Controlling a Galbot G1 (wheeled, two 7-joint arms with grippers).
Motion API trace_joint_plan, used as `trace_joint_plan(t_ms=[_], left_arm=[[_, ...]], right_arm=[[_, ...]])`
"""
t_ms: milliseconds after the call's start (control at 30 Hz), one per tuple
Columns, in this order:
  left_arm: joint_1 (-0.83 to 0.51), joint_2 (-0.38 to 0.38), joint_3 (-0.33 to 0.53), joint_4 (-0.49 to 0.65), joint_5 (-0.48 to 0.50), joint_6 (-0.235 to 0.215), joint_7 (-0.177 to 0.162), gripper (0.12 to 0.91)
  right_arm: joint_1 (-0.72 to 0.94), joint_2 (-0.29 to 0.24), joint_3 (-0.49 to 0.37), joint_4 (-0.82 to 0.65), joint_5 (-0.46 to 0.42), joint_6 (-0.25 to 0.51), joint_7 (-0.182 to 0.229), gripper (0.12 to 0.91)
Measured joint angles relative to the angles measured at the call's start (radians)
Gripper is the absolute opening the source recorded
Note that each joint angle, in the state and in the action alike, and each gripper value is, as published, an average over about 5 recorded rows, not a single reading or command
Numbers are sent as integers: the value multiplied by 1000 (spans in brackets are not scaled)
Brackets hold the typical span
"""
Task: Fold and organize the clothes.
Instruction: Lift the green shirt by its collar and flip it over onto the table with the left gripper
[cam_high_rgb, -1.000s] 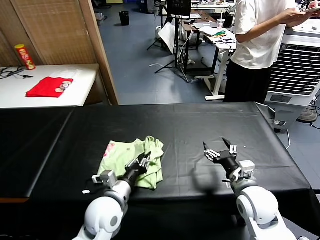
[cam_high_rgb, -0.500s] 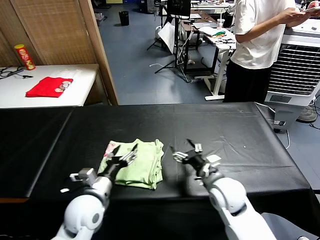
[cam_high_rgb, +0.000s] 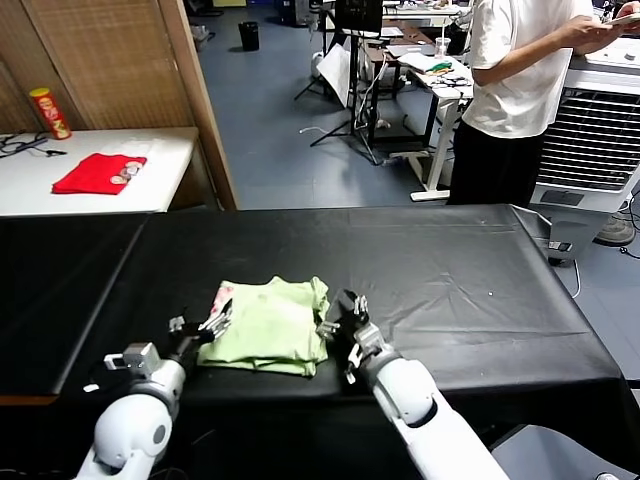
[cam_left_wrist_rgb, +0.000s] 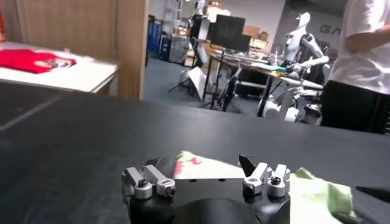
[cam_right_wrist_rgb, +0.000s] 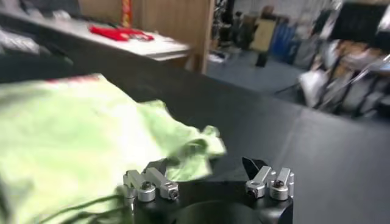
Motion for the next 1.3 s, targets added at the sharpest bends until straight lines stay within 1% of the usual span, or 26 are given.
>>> trace_joint_plan(t_ms=[67, 167, 267, 333, 467, 567, 633, 667, 733, 767, 800, 867, 900, 1000, 1033, 1100, 1167, 1300], left_arm=[[-2, -1, -11, 13, -42, 3, 5, 798], [-4, -4, -28, 31, -121, 18, 8, 798], [-5, -10, -46, 47, -220, 38, 6, 798], [-6, -14, -56, 57, -294, 52, 2, 798], [-12, -22, -65, 74, -433, 73, -3, 798], [-21, -30, -68, 91, -496, 77, -4, 789], [-28, -34, -69, 103, -520, 77, -3, 745], [-31, -36, -70, 109, -527, 76, -3, 706], [-36, -38, -71, 120, -535, 74, -3, 602], [-37, -38, -72, 125, -536, 73, -3, 552], [-39, -39, -73, 130, -537, 72, -3, 485], [-39, -39, -75, 135, -533, 69, -3, 384], [-38, -39, -75, 136, -527, 68, -3, 317], [-32, -35, -76, 129, -486, 62, 3, 177], [-28, -32, -75, 124, -461, 56, 9, 155], [-19, -24, -76, 111, -392, 40, 24, 147], [-7, -11, -80, 95, -300, 19, 35, 155], [19, 30, -105, 69, -100, -13, 39, 149]], right_arm=[[-6, 4, 8, 15, 41, 12, 4, 798], [-20, 0, 25, 58, 128, 6, 5, 798], [-41, -12, 50, 116, 222, -7, 5, 798], [-55, -21, 67, 154, 266, -8, 4, 798], [-85, -34, 101, 216, 309, 1, 1, 798], [-107, -39, 122, 249, 318, 12, -1, 798], [-121, -39, 132, 265, 319, 18, -4, 798], [-128, -40, 135, 272, 318, 20, -5, 798], [-142, -40, 141, 285, 316, 23, -8, 798], [-148, -40, 144, 290, 314, 24, -10, 798], [-154, -40, 147, 294, 311, 26, -11, 798], [-166, -38, 151, 302, 306, 28, -12, 798], [-171, -37, 153, 305, 303, 29, -12, 798], [-186, -31, 160, 313, 286, 27, -9, 798], [-190, -30, 163, 315, 276, 23, -5, 798], [-200, -25, 172, 317, 241, 8, 6, 798], [-211, -22, 183, 317, 202, -7, 18, 798], [-236, -18, 206, 323, 139, -26, 36, 798]])
